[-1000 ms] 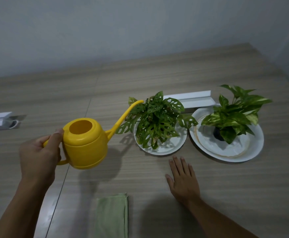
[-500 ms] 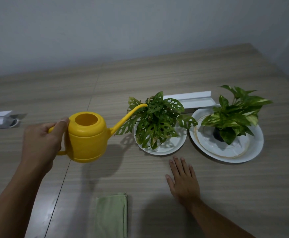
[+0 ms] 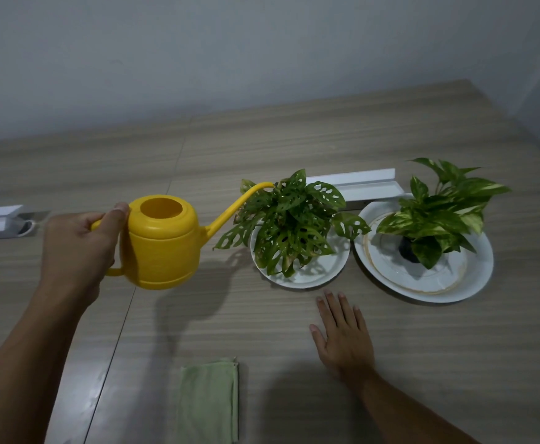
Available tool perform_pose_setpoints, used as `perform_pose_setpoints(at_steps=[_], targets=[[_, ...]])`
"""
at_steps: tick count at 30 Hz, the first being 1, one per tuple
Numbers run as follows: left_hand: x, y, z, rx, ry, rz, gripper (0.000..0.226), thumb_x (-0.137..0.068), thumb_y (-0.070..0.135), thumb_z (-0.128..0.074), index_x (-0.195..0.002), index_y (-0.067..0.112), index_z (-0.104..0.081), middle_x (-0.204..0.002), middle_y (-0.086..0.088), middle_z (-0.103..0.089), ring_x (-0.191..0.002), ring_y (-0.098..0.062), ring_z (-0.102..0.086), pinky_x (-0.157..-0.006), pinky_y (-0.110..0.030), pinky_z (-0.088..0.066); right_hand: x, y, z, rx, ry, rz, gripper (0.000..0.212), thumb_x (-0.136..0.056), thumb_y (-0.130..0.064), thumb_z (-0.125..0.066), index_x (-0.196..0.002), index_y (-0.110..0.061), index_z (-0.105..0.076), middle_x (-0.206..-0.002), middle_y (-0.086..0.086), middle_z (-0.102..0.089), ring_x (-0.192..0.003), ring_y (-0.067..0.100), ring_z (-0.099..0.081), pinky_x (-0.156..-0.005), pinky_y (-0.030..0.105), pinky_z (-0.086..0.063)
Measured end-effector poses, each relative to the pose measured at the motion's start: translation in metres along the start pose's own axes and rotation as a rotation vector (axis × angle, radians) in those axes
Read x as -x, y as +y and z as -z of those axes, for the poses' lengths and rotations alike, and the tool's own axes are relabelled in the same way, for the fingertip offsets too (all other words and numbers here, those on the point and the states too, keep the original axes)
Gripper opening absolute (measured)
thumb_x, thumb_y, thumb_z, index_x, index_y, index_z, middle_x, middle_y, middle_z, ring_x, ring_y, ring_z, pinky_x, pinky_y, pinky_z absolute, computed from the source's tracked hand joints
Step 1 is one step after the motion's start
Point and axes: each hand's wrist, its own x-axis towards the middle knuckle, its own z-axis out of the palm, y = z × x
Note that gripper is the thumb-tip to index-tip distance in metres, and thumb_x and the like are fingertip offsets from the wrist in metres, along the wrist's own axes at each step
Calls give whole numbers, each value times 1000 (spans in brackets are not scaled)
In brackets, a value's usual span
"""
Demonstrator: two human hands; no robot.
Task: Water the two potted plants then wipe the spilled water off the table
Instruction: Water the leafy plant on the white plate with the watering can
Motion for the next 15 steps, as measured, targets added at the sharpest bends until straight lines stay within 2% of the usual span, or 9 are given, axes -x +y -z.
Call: perform_pose_setpoints(at_steps=[3, 6, 10, 13, 15], targets=[[-2, -2, 3, -13, 0, -4, 55, -96, 38, -58, -74, -13, -57, -65, -32, -55, -44, -23, -43, -57, -44, -47, 0, 1, -2, 5, 4, -2, 63, -96, -53, -30, -152, -23, -33, -160, 3, -30, -149, 26, -23, -119, 48, -21], [-2, -9, 8, -52, -13, -9, 55, -97, 42, -56, -80, -11, -61, -67, -31, -56, -48, -17, -47, -58, -35, -44, 0, 1, -4, 5, 17, 0, 62, -96, -53, -32, -151, -23, -36, -159, 3, -33, -148, 26, -26, -118, 48, -23], [0, -16, 16, -119, -24, -5, 40, -97, 48, -54, -69, 19, -56, -65, -23, -57, -51, -7, -54, -59, -30, -44, 0, 3, -7, 23, 12, 1, 62, -97, -53, -32, -152, -24, -32, -161, 1, -27, -150, 24, -19, -120, 47, -19], [5, -18, 18, -114, -34, -7, 40, -96, 49, -53, -69, 19, -57, -52, -13, -49, -52, -7, -57, -47, -26, -43, 1, 3, -7, 29, 7, -1, 62, -97, -53, -33, -152, -24, -32, -161, 1, -27, -150, 24, -19, -120, 47, -20], [8, -18, 17, -119, -40, -15, 41, -97, 46, -53, -70, 16, -58, -54, -13, -53, -52, -6, -58, -39, -20, -42, 1, 4, -7, 34, -3, 1, 62, -98, -54, -33, -153, -24, -29, -162, 1, -23, -150, 23, -16, -120, 46, -17]])
